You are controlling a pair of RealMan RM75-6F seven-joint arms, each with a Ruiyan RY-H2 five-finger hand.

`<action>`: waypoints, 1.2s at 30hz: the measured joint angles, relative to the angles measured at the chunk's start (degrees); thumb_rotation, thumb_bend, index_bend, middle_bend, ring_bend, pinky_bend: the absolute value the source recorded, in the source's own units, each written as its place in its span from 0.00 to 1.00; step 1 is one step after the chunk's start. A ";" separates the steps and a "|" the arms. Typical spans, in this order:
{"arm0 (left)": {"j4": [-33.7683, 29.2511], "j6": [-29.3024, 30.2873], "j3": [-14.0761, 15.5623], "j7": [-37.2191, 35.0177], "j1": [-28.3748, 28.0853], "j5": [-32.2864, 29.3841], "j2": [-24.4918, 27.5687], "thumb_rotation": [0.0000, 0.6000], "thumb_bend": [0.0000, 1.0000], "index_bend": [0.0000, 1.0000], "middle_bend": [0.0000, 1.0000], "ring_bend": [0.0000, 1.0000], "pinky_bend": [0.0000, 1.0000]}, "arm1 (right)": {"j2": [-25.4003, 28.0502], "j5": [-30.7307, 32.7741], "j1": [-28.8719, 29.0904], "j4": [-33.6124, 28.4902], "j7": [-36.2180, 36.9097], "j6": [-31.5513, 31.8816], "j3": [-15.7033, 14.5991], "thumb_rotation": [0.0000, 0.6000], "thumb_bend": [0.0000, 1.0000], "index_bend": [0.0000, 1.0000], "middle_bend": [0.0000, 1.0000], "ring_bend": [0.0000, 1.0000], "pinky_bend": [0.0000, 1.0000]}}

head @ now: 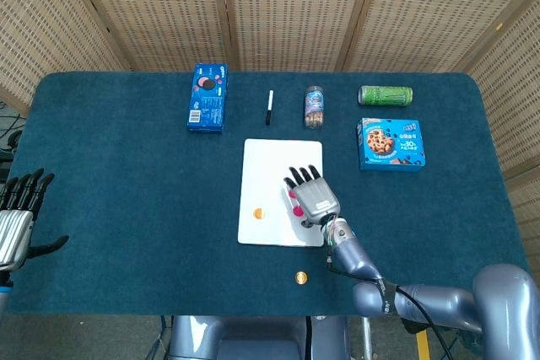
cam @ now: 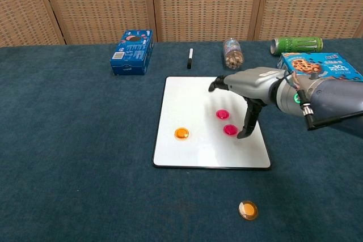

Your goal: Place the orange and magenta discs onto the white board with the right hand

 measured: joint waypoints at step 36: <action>-0.45 0.68 0.85 -0.53 0.32 1.80 0.39 1.00 0.00 0.00 0.00 0.00 0.00 | 13.44 -43.35 -14.33 -14.20 23.99 -1.26 -17.29 1.00 0.31 0.41 0.00 0.00 0.01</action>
